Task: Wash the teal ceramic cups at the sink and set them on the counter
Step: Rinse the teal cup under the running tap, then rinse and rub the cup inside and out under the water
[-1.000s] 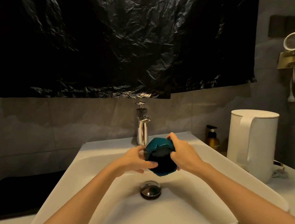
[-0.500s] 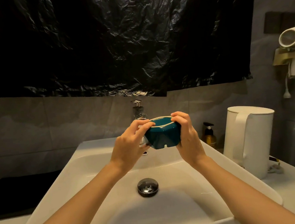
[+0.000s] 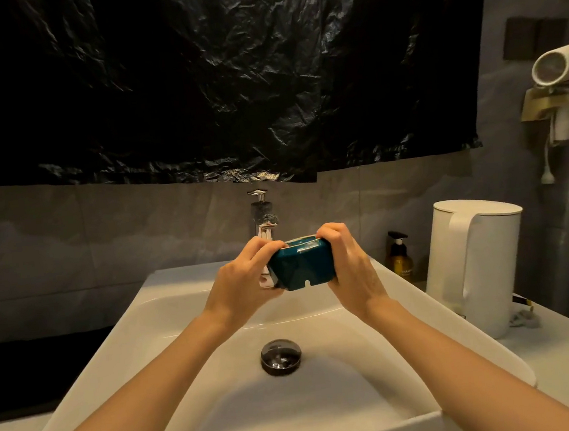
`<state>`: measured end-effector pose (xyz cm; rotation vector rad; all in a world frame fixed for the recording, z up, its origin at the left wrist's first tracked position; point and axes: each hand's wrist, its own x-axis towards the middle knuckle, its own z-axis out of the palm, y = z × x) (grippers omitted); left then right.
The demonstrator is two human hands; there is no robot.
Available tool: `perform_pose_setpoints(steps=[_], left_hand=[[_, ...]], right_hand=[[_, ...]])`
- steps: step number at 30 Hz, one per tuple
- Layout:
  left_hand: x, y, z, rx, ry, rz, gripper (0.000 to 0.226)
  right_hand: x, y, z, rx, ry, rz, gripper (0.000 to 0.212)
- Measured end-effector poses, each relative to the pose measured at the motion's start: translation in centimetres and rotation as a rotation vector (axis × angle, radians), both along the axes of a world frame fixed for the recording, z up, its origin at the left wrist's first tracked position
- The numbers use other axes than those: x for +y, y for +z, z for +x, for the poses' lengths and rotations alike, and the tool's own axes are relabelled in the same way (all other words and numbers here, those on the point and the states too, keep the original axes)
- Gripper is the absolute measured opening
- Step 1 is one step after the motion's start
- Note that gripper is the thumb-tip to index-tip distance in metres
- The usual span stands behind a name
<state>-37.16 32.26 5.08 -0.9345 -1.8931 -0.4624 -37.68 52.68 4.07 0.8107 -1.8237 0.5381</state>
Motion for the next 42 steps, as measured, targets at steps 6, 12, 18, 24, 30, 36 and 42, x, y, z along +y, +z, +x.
perform_pose_setpoints(steps=[6, 12, 18, 24, 30, 36, 42], left_hand=[[-0.2, -0.8, -0.6, -0.080, -0.007, 0.004, 0.071], [0.0, -0.6, 0.0, -0.551, -0.010, 0.126, 0.052], [1.0, -0.4, 1.7, -1.288, -0.014, 0.399, 0.026], [-1.0, 2.5, 5.4, -1.488, 0.037, 0.555, 0.031], [-4.7, 5.4, 10.7, -1.555, -0.003, 0.817, 0.031], [-9.6, 6.8, 15.9, -1.525, 0.000, 0.919, 0.039], [-15.6, 7.6, 22.0, -1.465, 0.070, 0.986, 0.035]], right_hand=[[0.0, -0.4, -0.2, -0.113, -0.032, 0.014, 0.067], [-0.2, 0.2, 0.5, -0.569, -0.020, -0.099, 0.030], [-1.0, 0.3, 0.7, -1.237, 0.034, -0.304, 0.035], [-3.4, 2.4, 3.6, -1.338, 0.061, -0.265, 0.033], [-6.5, 4.0, 7.6, -0.818, 0.036, -0.145, 0.037], [-10.8, 6.4, 14.1, -0.679, 0.304, 0.153, 0.023], [-16.1, 7.0, 18.1, -0.656, 0.408, 0.387, 0.023]])
